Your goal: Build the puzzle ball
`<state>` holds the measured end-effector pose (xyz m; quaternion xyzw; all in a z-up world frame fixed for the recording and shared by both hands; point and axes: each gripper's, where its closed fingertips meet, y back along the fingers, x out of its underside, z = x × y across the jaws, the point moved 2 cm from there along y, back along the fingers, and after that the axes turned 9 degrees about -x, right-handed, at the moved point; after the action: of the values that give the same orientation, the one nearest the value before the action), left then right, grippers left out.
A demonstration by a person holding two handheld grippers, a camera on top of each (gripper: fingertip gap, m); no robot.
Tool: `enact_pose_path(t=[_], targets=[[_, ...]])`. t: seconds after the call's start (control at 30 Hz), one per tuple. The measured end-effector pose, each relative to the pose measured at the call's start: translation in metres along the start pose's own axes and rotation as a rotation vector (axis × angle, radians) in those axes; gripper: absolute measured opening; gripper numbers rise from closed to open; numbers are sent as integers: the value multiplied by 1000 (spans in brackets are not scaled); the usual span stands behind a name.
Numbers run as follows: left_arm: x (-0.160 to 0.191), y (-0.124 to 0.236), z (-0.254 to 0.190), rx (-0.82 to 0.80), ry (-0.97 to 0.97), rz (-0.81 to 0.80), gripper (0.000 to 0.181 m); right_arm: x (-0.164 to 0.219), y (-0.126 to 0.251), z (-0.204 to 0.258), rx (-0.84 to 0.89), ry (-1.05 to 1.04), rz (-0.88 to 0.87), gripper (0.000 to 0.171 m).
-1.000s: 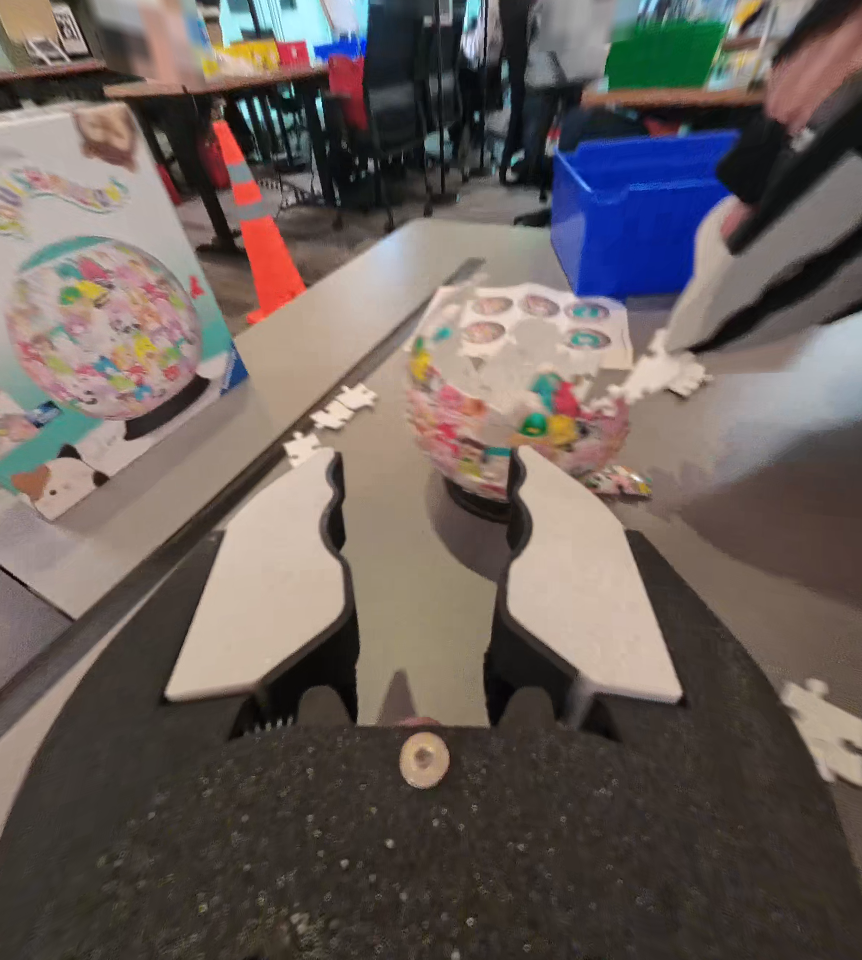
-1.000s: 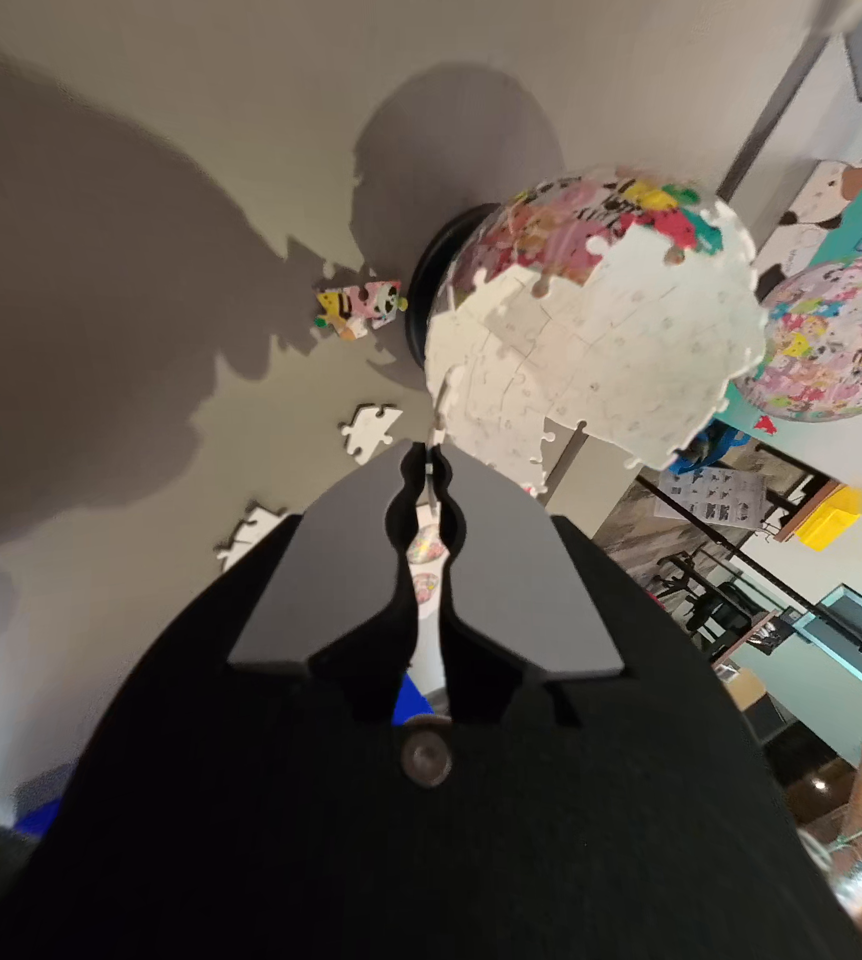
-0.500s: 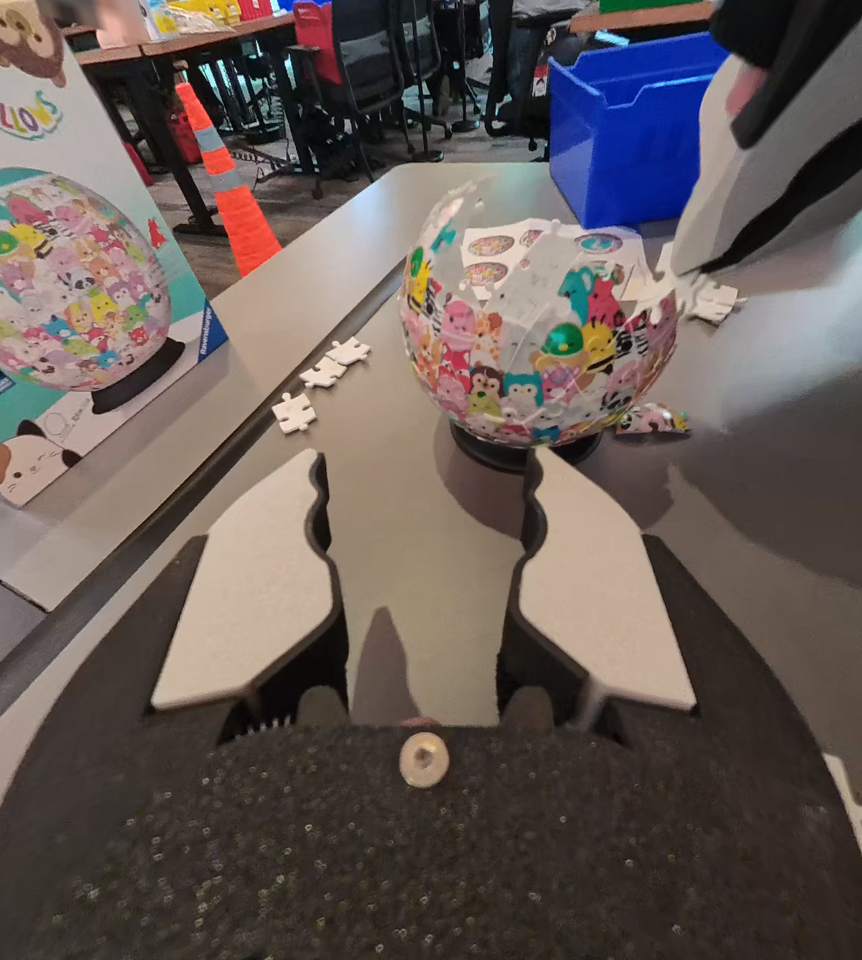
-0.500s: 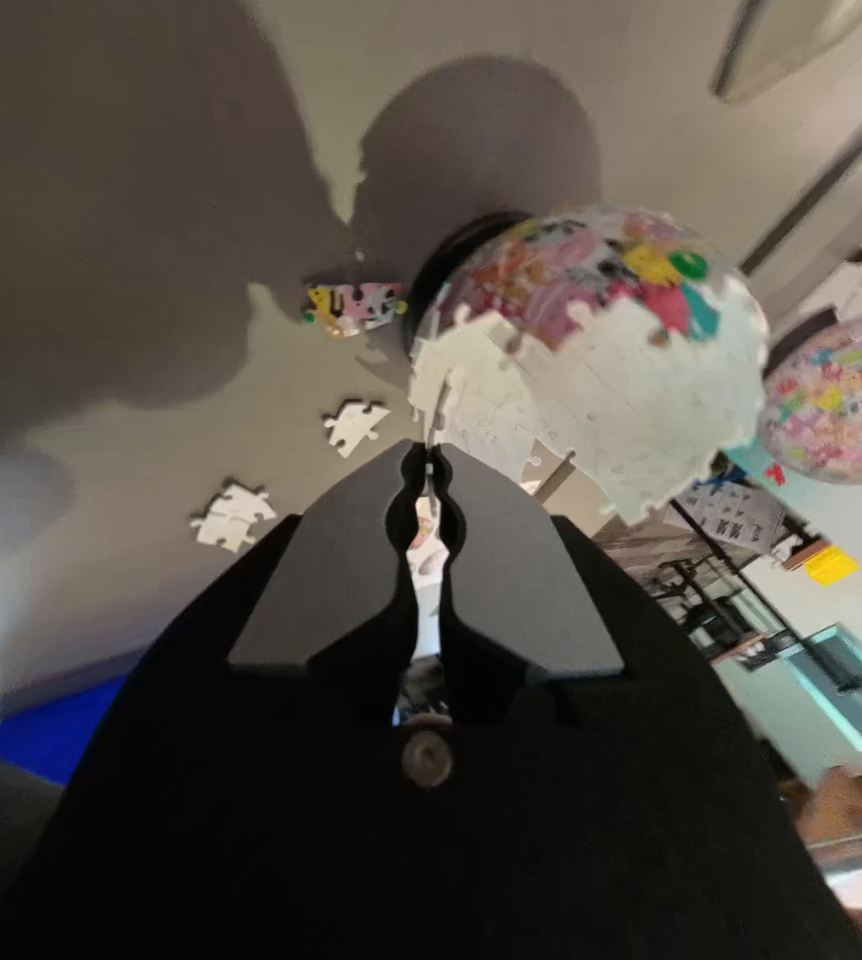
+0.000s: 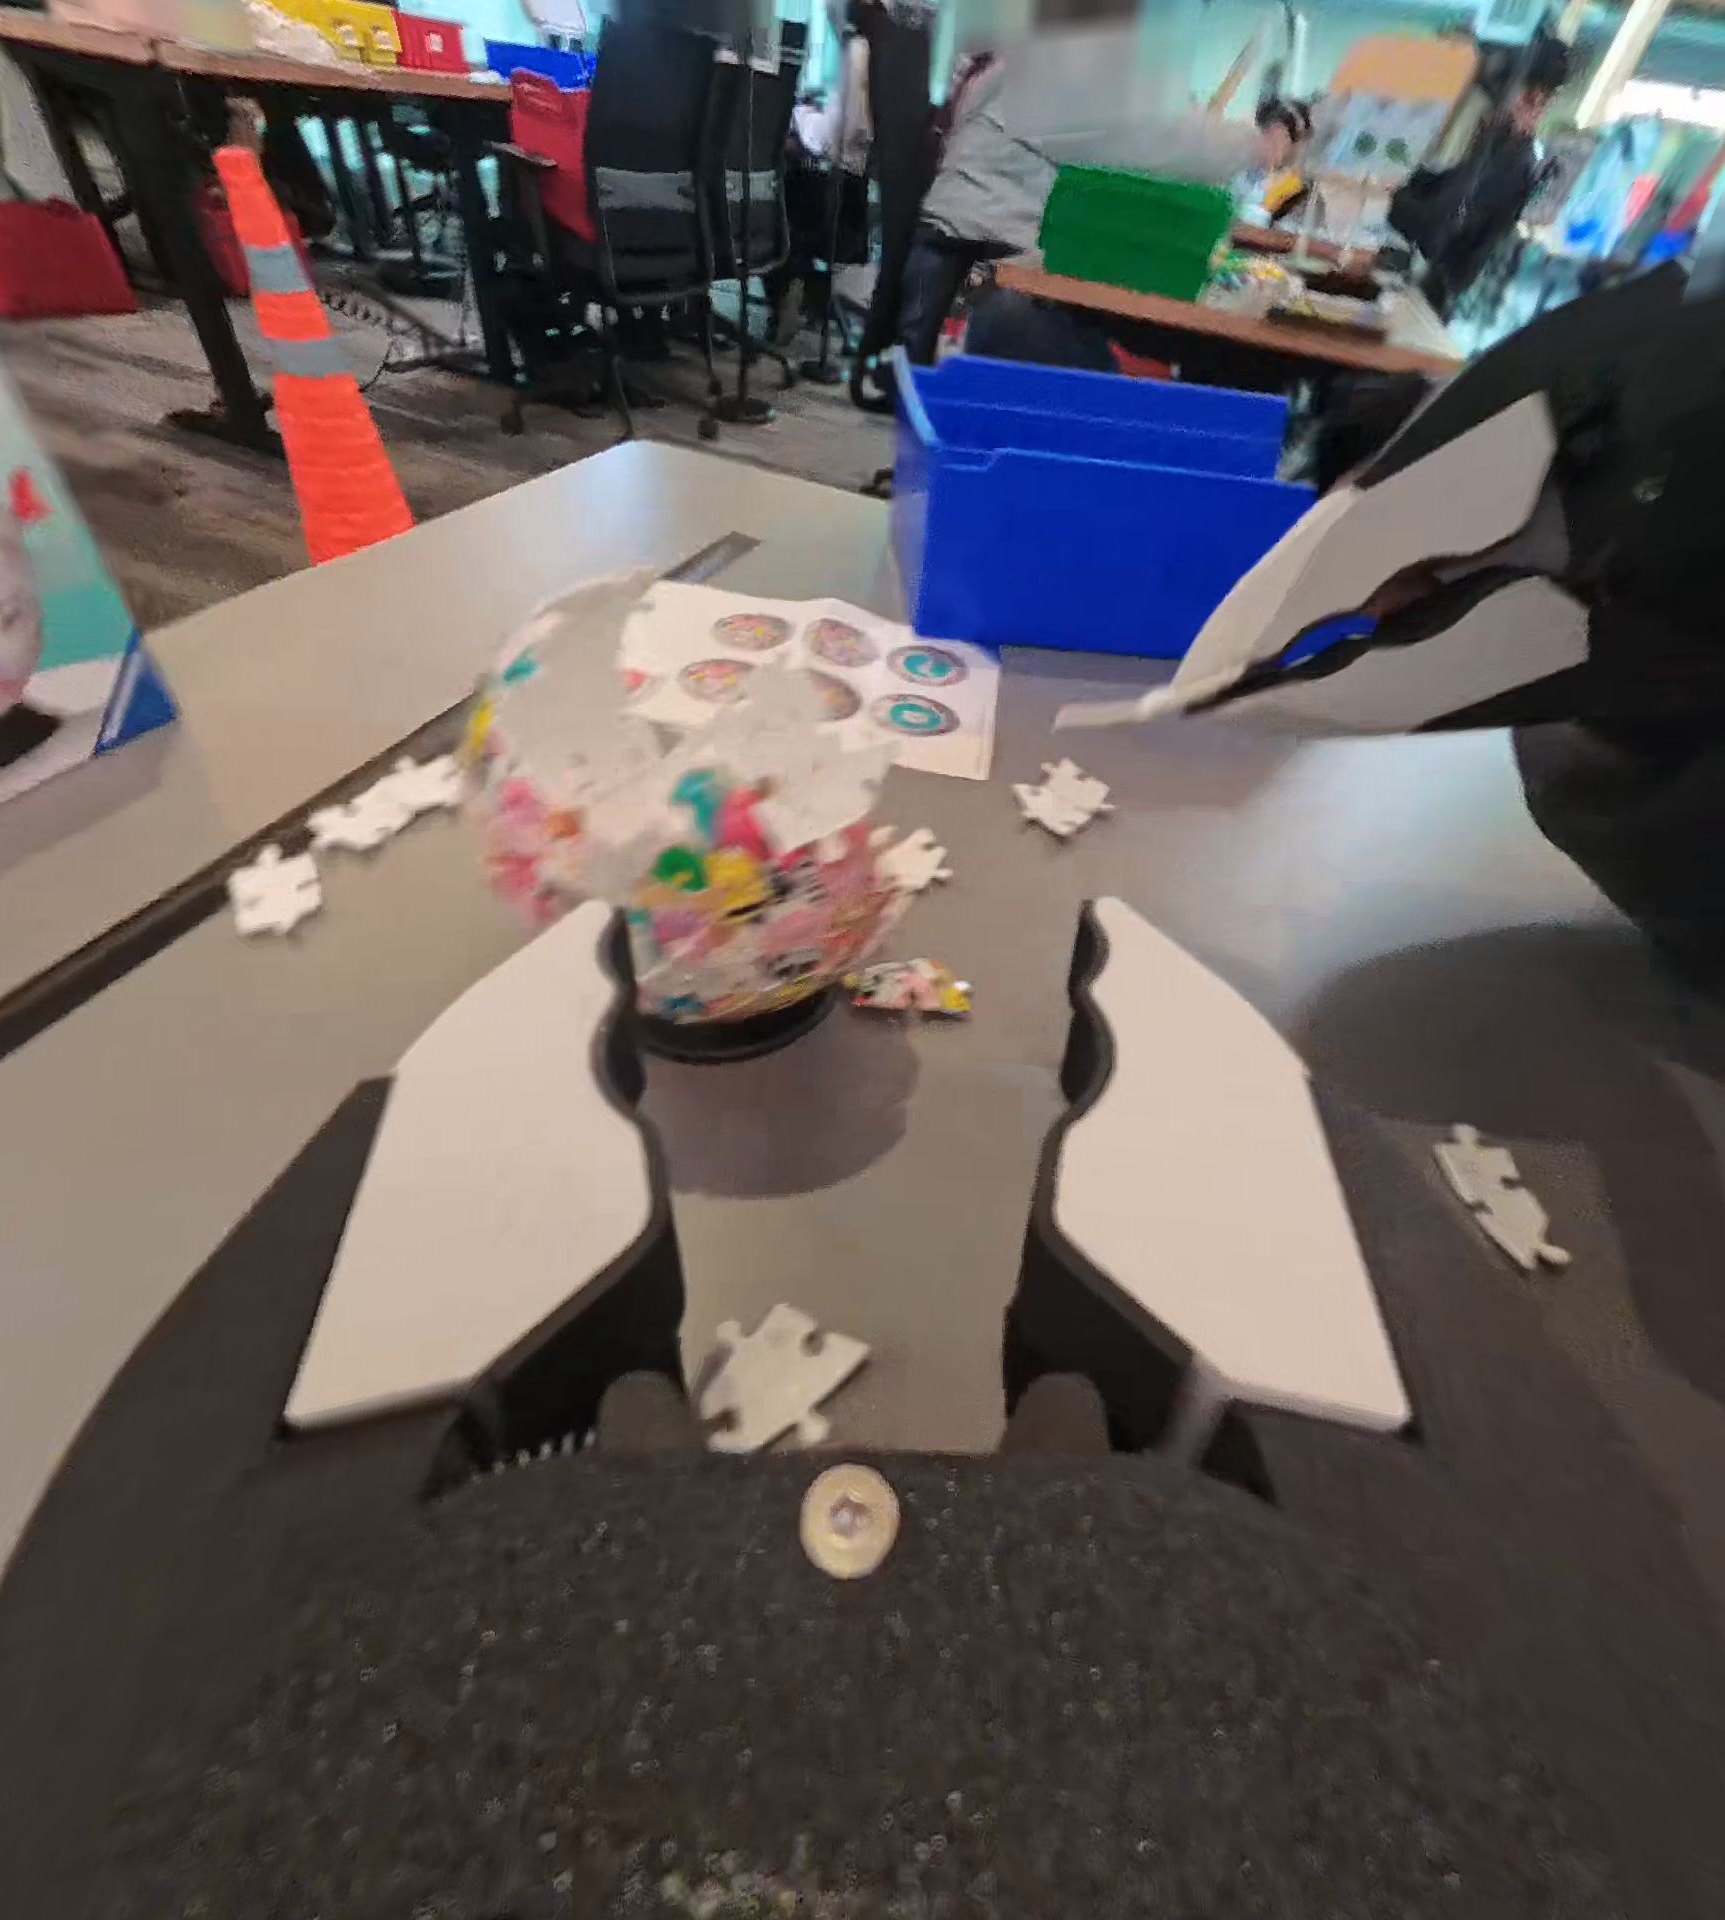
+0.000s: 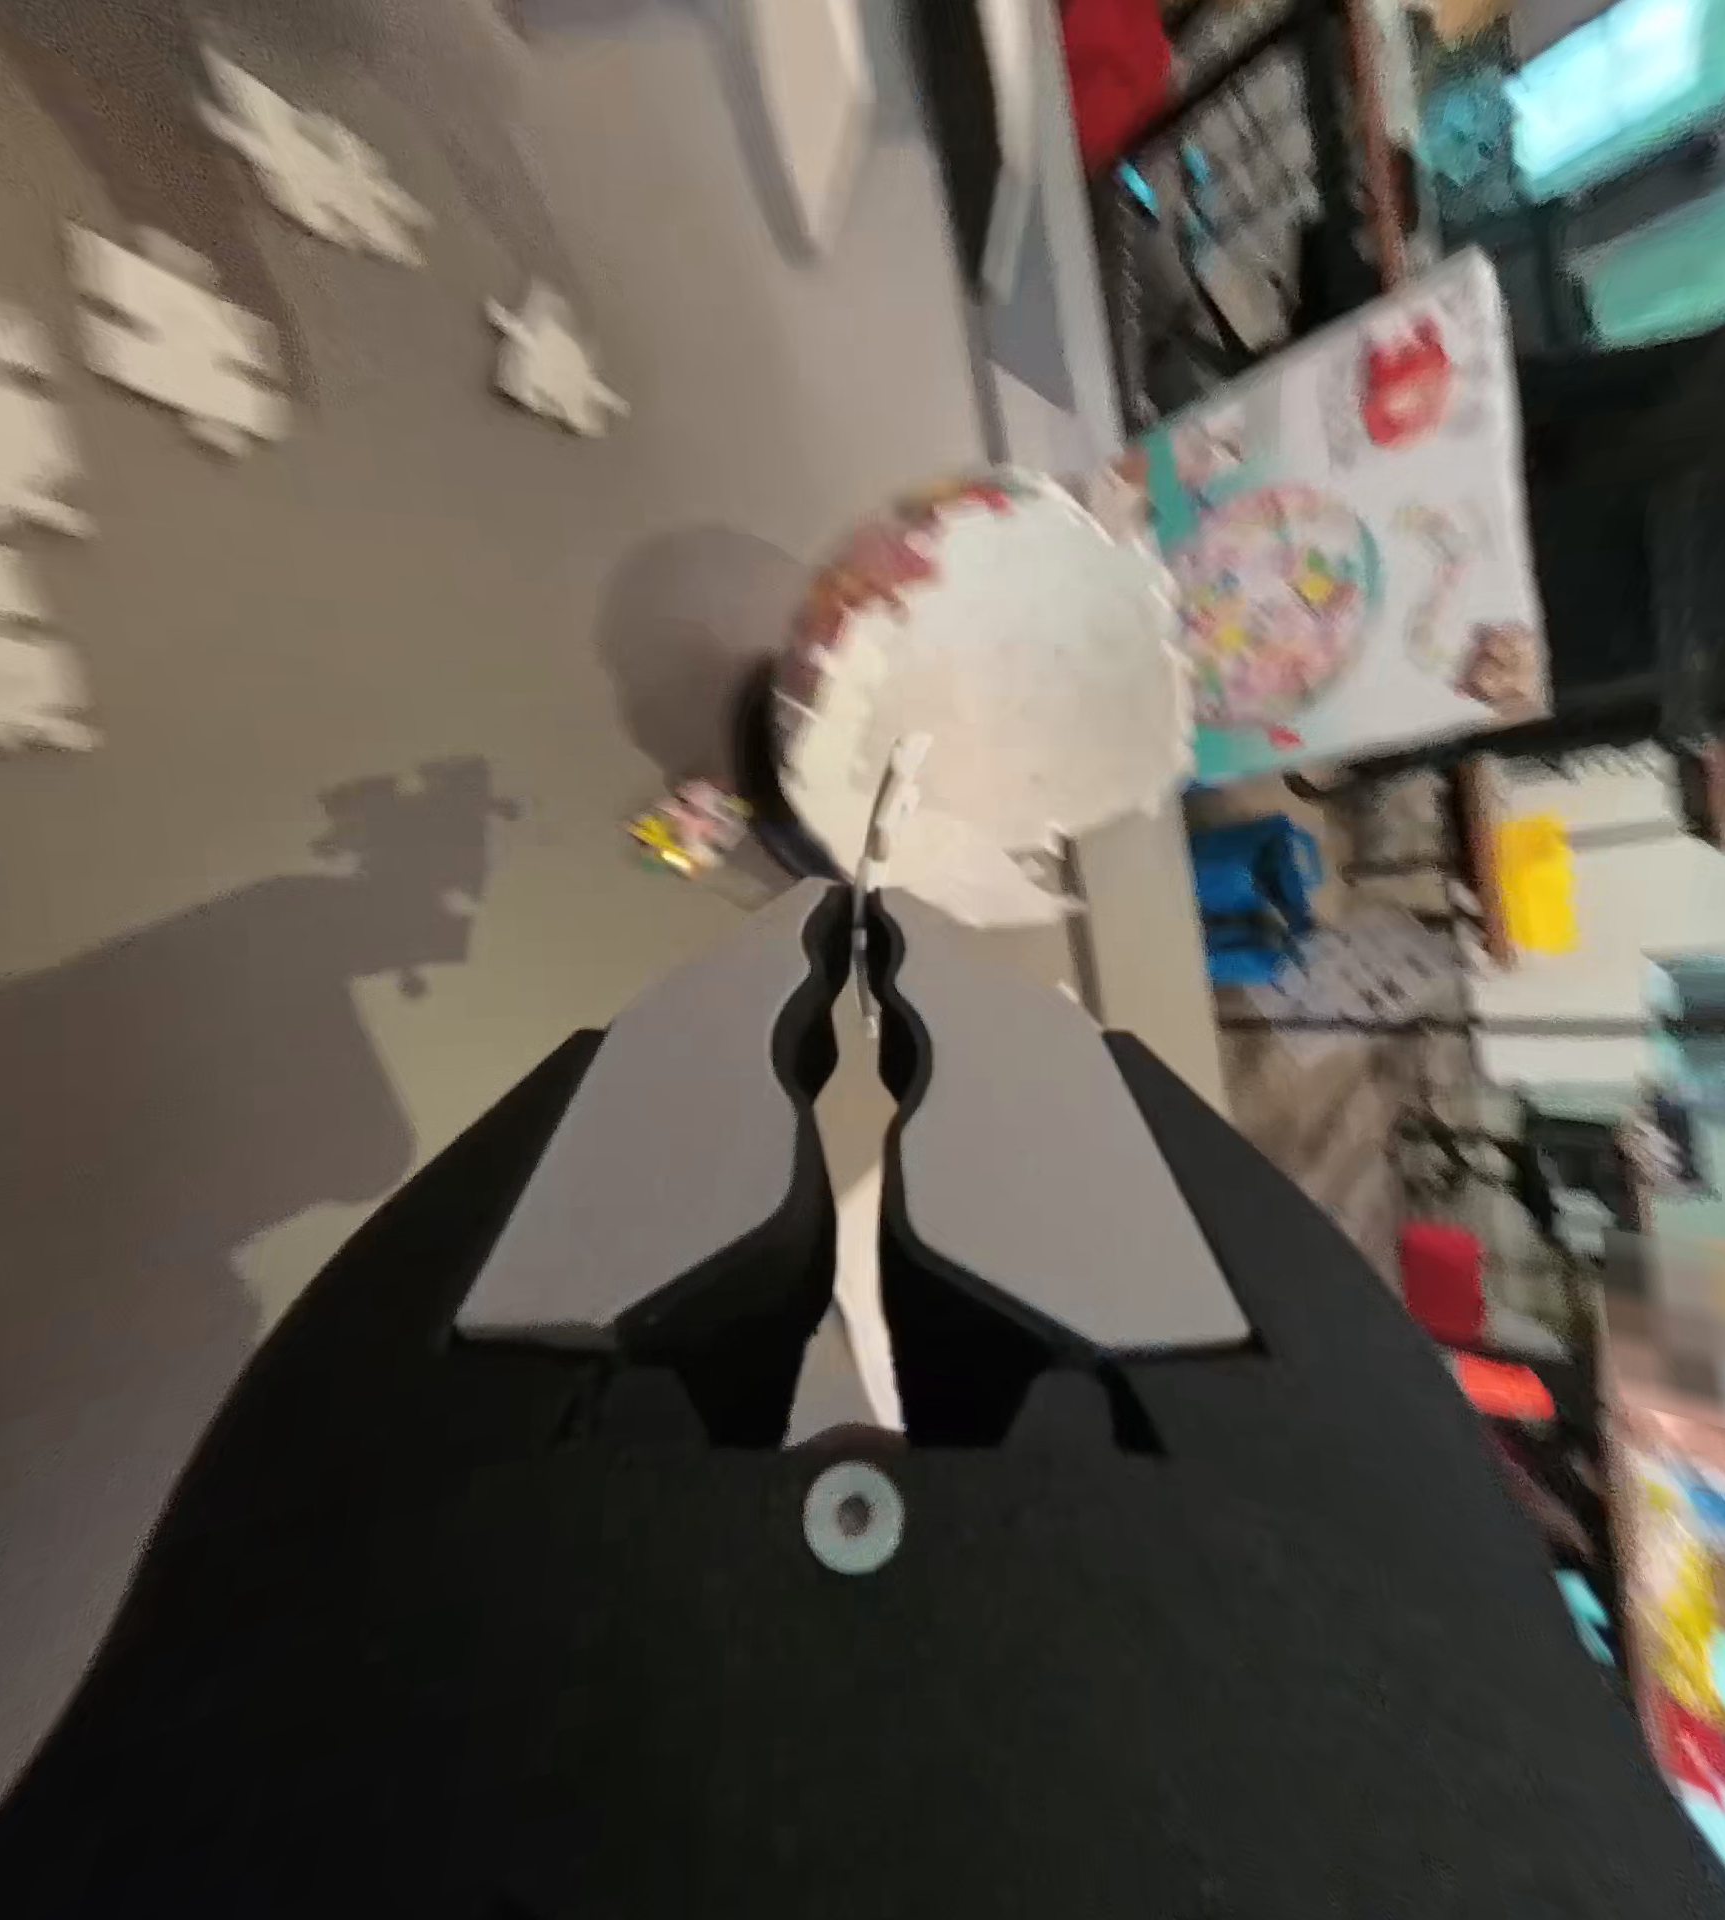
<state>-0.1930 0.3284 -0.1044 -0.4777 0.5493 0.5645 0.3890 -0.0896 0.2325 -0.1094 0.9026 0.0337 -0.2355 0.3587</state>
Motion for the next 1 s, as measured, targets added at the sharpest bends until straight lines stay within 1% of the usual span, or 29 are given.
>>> enact_pose_path(t=[0.03, 0.1, 0.17, 0.2, 0.33, 0.37, 0.43, 0.5, 0.57, 0.63, 0.67, 0.77, 0.87, 0.93, 1.0], targets=[[-7, 1, -19, 41, -48, 4, 72, -9, 1, 13, -75, 2, -50, 2], [-16, 3, -55, 133, -149, 56, 52, -20, 5, 22, -138, -7, -86, 2], [-18, 5, -85, 203, -252, 128, 48, -31, 14, 35, -247, 15, -122, 2], [-16, 6, -96, 214, -309, 161, 43, -36, 19, 41, -298, 24, -136, 2], [0, 12, -133, 285, -494, 262, 23, -53, 43, 56, -461, 51, -179, 2], [3, 13, -141, 294, -521, 279, 21, -56, 47, 59, -491, 48, -182, 2], [8, 16, -153, 297, -560, 302, 7, -60, 55, 64, -546, 53, -200, 2], [8, 17, -159, 273, -572, 297, 3, -60, 59, 68, -578, 40, -197, 3], [6, 18, -166, 268, -530, 267, 2, -61, 63, 66, -570, 10, -225, 7], [0, 19, -173, 284, -446, 184, 2, -62, 68, 62, -549, -70, -301, 25], [-5, 20, -176, 297, -390, 134, 2, -62, 73, 63, -573, -125, -368, 26], [-15, 24, -182, 366, -200, 10, 2, -60, 88, 63, -653, -338, -619, 21], [-18, 24, -186, 422, -65, -51, 2, -58, 103, 54, -710, -507, -833, 13], [-19, 24, -187, 446, -8, -71, 2, -57, 108, 49, -730, -560, -888, 7], [-20, 23, -189, 464, 23, -80, 2, -54, 108, 49, -744, -571, -877, 4]])
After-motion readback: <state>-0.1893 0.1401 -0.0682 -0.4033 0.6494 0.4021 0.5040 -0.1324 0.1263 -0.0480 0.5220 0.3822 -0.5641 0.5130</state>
